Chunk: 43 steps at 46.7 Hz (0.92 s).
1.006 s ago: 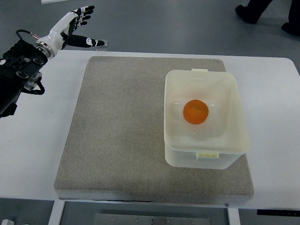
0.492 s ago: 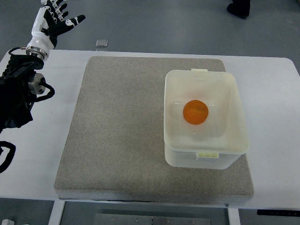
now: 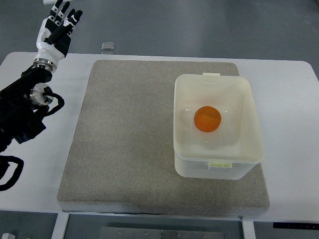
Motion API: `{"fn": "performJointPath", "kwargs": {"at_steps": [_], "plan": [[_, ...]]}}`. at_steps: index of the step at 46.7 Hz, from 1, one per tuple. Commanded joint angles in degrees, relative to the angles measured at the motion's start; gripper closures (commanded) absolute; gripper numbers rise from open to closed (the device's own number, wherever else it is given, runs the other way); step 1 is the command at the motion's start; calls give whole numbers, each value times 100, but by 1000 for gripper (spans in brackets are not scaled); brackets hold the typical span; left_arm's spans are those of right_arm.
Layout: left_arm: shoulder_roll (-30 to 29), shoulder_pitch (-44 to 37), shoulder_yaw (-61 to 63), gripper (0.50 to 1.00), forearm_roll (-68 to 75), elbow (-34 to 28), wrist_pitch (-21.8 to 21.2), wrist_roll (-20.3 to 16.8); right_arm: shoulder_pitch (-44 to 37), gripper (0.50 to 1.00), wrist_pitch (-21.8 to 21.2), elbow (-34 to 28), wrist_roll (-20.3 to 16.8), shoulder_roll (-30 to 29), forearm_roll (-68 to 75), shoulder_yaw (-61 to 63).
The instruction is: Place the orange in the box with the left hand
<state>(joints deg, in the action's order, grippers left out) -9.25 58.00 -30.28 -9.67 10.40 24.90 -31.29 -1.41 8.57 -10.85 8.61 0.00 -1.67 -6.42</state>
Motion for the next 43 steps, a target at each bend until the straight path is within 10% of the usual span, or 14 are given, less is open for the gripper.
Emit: {"fn": "performJointPath", "kwargs": {"at_steps": [1, 43], "plan": [[151, -86, -206, 501, 0, -12, 15, 0, 0, 568, -5, 4, 0, 0, 0, 0], [196, -148, -733, 504, -53, -21, -2, -18, 0, 568, -5, 4, -9, 0, -9, -9]]}}
